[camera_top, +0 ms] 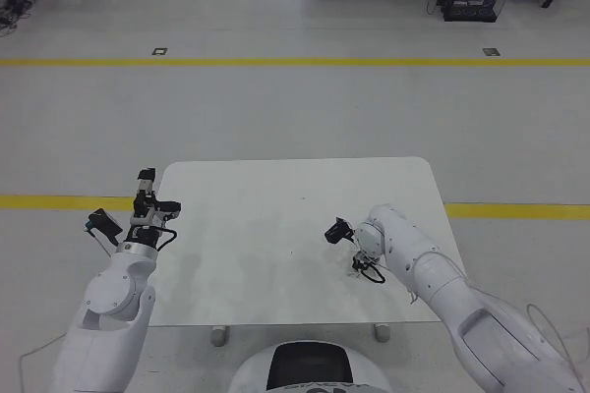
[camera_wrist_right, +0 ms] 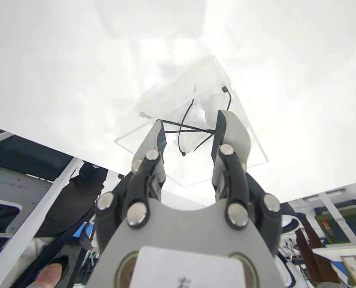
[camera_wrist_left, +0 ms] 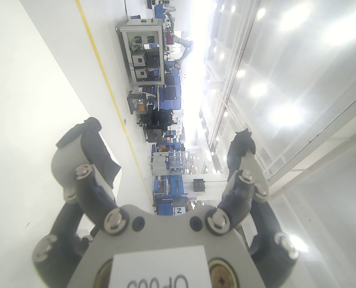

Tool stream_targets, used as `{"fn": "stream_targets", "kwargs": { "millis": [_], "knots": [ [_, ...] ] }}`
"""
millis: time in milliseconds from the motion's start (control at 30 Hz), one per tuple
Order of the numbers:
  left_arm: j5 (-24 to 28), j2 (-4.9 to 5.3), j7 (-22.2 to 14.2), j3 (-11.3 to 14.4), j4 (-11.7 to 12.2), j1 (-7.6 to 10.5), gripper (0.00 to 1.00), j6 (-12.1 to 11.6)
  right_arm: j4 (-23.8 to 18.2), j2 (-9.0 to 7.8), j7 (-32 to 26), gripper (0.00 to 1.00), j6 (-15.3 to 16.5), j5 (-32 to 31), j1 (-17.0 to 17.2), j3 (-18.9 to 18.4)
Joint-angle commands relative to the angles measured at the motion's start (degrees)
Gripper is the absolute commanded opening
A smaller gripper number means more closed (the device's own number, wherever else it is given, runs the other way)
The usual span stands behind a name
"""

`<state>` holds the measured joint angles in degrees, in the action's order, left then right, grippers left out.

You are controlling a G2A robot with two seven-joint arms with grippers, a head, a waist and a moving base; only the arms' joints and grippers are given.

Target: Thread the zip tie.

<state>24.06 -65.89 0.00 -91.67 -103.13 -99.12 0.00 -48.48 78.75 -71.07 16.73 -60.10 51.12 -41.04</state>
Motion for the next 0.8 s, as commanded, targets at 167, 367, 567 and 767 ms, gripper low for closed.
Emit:
{"fn": "stream_targets", "kwargs": {
  "millis": [167, 367, 567, 767],
  "knots": [
    [0.0, 0.00, 0.0, 0.0, 0.0, 0.00, 1.00, 0.0, 1.9, 0.87, 0.4, 0.38, -0.5, -0.2, -0.7, 1.5],
    [0.0, 0.00, 0.0, 0.0, 0.0, 0.00, 1.00, 0.0, 3.3, 1.41, 1.5, 0.28, -1.3, -0.3, -1.3, 2.0],
    [0.0, 0.00, 0.0, 0.0, 0.0, 0.00, 1.00, 0.0, 4.1, 1.63, 1.9, 0.19, -1.6, -0.2, -1.7, 2.0],
    [0.0, 0.00, 0.0, 0.0, 0.0, 0.00, 1.00, 0.0, 4.4, 1.73, 2.2, 0.17, -1.7, -0.3, -1.9, 2.0]
  ]
}}
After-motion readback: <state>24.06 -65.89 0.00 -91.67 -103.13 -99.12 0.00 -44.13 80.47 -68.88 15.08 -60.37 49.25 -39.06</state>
